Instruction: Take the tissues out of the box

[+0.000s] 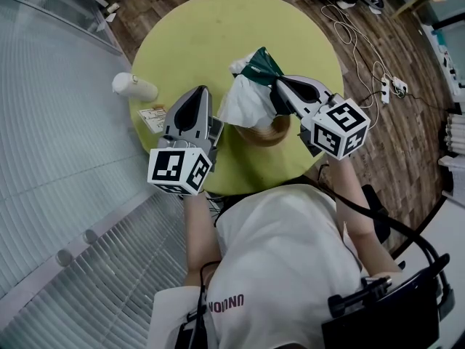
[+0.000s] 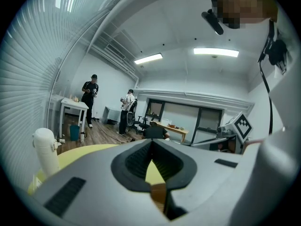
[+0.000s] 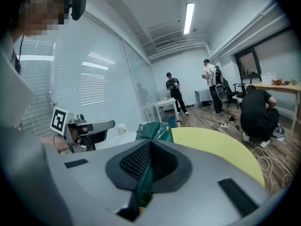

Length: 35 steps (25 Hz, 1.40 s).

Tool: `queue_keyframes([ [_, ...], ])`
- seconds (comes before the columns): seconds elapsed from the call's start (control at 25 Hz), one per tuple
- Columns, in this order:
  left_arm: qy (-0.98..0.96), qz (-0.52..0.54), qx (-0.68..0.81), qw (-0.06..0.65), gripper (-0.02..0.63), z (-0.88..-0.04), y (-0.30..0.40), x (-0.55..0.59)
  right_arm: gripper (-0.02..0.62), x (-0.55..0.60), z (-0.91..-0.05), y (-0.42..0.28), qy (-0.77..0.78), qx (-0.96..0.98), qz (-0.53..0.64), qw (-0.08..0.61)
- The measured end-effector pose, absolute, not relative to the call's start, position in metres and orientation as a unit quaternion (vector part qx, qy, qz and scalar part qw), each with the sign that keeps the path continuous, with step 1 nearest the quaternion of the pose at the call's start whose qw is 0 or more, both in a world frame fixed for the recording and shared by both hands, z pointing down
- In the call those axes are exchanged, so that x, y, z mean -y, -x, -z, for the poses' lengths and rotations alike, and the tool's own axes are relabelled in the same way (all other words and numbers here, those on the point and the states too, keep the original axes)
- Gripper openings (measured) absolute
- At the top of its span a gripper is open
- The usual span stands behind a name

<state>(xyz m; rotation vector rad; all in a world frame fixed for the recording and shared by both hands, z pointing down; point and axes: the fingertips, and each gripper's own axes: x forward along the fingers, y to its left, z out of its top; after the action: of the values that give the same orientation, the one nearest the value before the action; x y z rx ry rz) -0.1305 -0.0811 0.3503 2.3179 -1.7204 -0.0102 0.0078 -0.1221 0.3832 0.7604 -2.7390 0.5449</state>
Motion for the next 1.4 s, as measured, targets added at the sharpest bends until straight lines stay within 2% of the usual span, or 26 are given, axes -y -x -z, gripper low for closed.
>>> queue_keyframes([
  [1.4, -0.8, 0.015, 0.592, 0.102, 0.012, -0.327, 0.128, 0.079, 0.017, 0.124, -0.353, -0.011, -0.268, 0.946, -0.155, 0.096],
])
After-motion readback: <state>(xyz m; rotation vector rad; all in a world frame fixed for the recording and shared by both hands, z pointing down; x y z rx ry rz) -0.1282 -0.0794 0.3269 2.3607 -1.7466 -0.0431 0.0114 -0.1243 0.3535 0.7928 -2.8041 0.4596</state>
